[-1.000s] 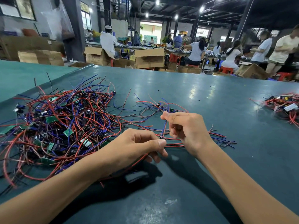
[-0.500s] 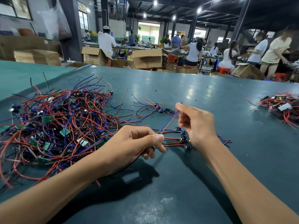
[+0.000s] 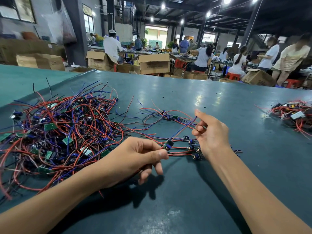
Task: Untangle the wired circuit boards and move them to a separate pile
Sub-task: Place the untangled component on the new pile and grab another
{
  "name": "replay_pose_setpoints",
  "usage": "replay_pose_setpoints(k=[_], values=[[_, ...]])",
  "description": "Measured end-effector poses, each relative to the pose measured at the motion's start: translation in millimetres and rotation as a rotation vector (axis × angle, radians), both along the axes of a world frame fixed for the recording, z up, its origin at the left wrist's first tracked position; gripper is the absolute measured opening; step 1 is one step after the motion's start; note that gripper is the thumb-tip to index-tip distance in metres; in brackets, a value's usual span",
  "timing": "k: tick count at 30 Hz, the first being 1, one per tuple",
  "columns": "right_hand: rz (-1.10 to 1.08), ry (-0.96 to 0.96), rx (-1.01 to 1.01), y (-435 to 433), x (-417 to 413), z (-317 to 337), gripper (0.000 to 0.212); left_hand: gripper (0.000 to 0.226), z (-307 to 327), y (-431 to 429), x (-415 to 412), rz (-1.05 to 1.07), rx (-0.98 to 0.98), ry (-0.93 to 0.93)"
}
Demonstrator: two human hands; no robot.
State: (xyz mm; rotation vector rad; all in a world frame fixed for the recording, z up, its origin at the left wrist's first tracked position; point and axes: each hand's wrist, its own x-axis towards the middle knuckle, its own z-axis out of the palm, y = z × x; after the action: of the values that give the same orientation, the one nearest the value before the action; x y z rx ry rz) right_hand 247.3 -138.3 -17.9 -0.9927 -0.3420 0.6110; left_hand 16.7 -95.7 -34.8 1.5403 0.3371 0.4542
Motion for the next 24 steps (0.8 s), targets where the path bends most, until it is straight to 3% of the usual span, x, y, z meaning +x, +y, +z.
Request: replay_pose_setpoints(k=[3,5,7,10,14,19,24], values=[[0.044,-0.135,-0.057,-3,0,4,0.015,0.022,2,2,0,0.060,0.020,-0.049],[0.063,-0.350,-0.197,-1,-7,2,0.056,0.025,4,4,0,0.107,0.025,-0.090],[-0.092,-0.777,-0.296,-2,-20,-6,0.079,0.027,5,6,0,0.154,0.026,-0.132],[-0.211,-1.324,-0.034,-11,-43,-8,0.075,0.029,5,10,-1,0.210,0.007,-0.169],[-0.054,-1.900,0.219,-17,-50,5,0.056,0.032,7,15,-4,0.163,0.023,-0.150],[0.017,-2.032,0.209,-22,-37,8,0.026,0.023,8,24,-9,0.153,0.084,-0.091],[0.059,-1.977,0.217,-22,-27,11,0.017,0.028,9,23,-8,0.097,0.084,-0.063]])
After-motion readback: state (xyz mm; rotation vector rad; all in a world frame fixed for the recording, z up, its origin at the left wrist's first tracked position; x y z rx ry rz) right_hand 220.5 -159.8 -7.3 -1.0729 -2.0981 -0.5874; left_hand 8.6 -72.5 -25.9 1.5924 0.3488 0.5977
